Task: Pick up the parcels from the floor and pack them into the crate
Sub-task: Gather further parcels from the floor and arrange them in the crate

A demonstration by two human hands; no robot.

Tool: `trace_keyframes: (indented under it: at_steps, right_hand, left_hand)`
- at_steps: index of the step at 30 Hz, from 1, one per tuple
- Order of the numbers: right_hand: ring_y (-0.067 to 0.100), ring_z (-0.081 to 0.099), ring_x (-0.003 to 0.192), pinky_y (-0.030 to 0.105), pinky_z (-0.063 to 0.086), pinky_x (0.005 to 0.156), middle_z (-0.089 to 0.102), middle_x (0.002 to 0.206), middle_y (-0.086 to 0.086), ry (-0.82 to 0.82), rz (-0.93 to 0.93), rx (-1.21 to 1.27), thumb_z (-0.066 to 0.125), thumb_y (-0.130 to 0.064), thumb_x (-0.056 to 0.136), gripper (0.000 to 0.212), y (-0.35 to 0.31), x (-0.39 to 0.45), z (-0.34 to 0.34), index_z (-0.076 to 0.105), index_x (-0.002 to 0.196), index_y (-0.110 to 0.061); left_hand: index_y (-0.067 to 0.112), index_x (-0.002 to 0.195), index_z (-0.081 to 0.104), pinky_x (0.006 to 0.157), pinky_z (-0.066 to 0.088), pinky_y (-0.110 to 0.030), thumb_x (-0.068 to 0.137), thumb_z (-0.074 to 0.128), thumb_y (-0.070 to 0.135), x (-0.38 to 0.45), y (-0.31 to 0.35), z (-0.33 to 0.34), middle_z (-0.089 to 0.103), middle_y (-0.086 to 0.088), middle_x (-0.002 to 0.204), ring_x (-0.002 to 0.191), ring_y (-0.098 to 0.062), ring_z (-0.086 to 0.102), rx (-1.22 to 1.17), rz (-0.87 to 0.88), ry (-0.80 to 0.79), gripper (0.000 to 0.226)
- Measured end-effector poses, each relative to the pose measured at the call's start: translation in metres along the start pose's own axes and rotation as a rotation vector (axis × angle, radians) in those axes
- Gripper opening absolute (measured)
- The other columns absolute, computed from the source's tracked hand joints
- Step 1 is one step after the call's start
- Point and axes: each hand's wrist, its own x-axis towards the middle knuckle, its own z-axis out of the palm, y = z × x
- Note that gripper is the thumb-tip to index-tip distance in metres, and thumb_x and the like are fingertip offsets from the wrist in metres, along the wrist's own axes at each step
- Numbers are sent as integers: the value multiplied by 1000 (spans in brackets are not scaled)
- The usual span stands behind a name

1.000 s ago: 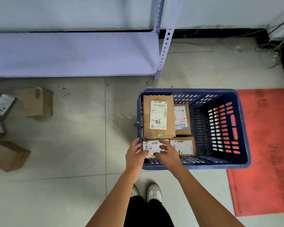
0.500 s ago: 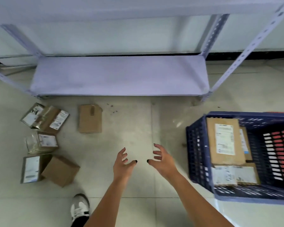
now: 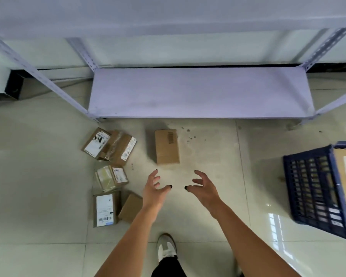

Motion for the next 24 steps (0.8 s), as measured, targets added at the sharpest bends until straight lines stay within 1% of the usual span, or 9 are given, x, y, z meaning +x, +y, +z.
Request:
trace_keyframes:
  at_steps: [2,4,6,8,12,16,20,22,24]
  right_hand:
    - [22,55,115,24,39,84,51,130,4,3,4,0,67,-15,81,64,0,8,14,40,137,-28]
    - [23,57,112,25,41,85,52,130,5,18,5,-5,68,-15,81,63,4,18,25,40,137,-27]
    - [21,57,105,26,42,87,52,130,5,19,8,-16,67,-16,82,63,10,33,34,40,137,-27]
    - [19,55,104,25,42,87,52,131,4,23,17,-30,67,-17,82,64,16,51,42,39,138,-27]
    - [19,53,112,25,37,85,51,132,2,41,16,-64,66,-19,82,66,32,100,56,37,140,-27]
    - [20,50,120,25,37,86,47,137,3,65,-6,-102,66,-20,81,67,45,166,65,36,140,-28]
    - [22,39,133,29,36,98,36,147,4,94,-32,-160,66,-22,80,79,47,230,68,25,147,-25]
    - [25,36,135,29,35,96,33,149,6,82,-23,-196,66,-24,80,83,47,256,68,20,148,-24]
    - [25,39,132,28,36,92,36,147,6,53,-4,-212,67,-24,79,81,47,273,69,23,148,-22]
  left_hand:
    - [21,138,38,96,41,-30,81,67,4,11,-2,-8,47,-10,139,126,-24,47,-3,-3,-7,67]
    - [20,138,39,100,42,-34,80,68,6,24,-7,-13,47,-10,139,126,-25,47,2,1,2,67]
    - [20,138,38,102,41,-35,80,69,7,39,-14,-17,47,-10,139,126,-26,47,4,2,13,67]
    - [20,139,38,102,40,-34,80,69,8,56,-23,-18,46,-9,140,126,-26,47,16,-2,17,68]
    - [20,139,37,104,40,-36,79,70,9,104,-47,-17,47,-8,140,126,-26,47,52,-2,38,69]
    - [18,139,38,103,41,-37,77,71,7,169,-74,-9,48,-11,139,124,-27,48,58,2,62,71]
    - [16,141,36,103,42,-38,74,73,5,231,-92,4,50,-15,135,123,-29,49,84,21,73,77]
    - [15,143,33,102,40,-35,73,74,7,256,-101,14,52,-11,131,123,-27,49,121,28,38,81]
    - [11,139,38,102,40,-35,68,76,8,270,-107,22,56,-5,122,122,-25,52,107,39,-11,81]
